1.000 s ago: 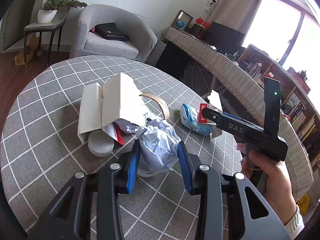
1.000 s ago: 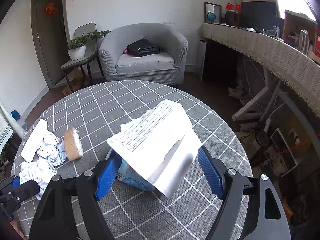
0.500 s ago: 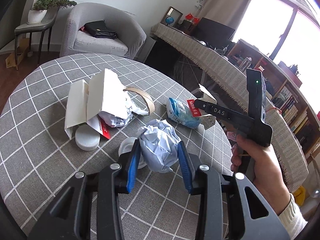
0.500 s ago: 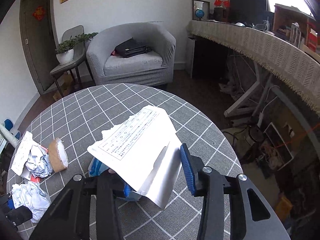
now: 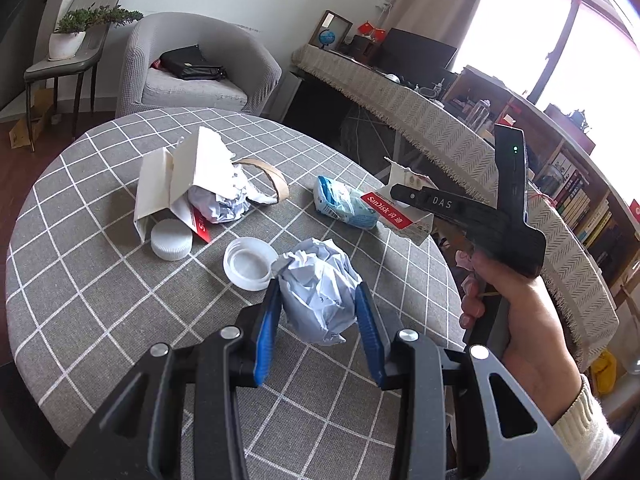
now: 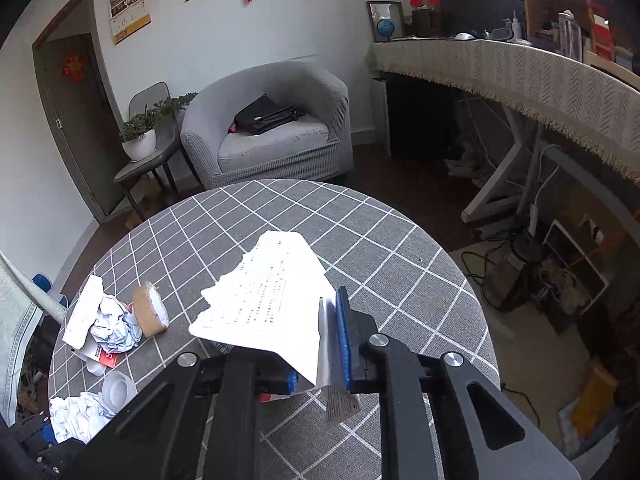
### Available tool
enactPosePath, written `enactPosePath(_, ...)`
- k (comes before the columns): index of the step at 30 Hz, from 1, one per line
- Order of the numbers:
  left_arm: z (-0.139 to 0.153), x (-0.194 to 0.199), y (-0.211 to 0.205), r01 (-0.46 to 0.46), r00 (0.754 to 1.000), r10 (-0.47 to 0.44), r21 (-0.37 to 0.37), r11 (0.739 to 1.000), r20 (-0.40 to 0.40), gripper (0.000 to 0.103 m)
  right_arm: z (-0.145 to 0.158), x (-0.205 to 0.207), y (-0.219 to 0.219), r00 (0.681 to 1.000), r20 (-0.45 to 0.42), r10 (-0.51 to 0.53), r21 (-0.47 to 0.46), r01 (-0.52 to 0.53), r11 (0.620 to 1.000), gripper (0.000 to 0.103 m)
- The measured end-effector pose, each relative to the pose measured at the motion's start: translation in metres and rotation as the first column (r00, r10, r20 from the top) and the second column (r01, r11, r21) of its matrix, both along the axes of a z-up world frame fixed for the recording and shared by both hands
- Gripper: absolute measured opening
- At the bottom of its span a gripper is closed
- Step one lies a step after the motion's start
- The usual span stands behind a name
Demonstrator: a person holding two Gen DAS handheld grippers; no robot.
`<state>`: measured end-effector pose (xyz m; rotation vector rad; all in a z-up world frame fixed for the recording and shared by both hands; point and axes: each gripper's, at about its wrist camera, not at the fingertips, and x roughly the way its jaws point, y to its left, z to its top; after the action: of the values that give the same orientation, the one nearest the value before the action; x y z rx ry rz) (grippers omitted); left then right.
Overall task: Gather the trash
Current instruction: 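Grasp crumpled blue paper with the left gripper while the right gripper grasps white paper, then carry both papers over the teal bin and open both grippers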
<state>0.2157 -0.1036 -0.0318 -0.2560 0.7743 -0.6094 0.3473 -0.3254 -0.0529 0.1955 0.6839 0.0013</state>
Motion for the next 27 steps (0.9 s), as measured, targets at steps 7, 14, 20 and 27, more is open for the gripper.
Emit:
enactPosePath(7, 0.006, -0.023, 0.015, -0.012, 1.0, 0.012, 0.003, 1.0, 0.01, 0.04, 0.009, -0.028, 0.011, 0.999, 0.035, 0.001, -0.023, 0.0, 1.0, 0.001)
enactPosePath(14, 0.009, -0.046, 0.04, -0.035, 0.999, 0.034, 0.022, 0.999, 0.016, 0.04, 0.012, -0.059, 0.027, 0.993, 0.102, 0.061, 0.031, -0.064, 0.997, 0.001)
enactPosePath(20, 0.01, -0.065, 0.065, -0.063, 0.998, 0.062, 0.035, 0.997, 0.02, 0.04, 0.017, -0.078, 0.053, 0.983, 0.133, 0.13, 0.017, -0.133, 0.991, 0.001)
enactPosePath(27, 0.014, -0.083, 0.093, -0.12, 0.992, 0.118, 0.049, 0.992, 0.037, 0.04, 0.025, -0.101, 0.081, 0.963, 0.19, 0.193, 0.016, -0.2, 0.98, 0.001)
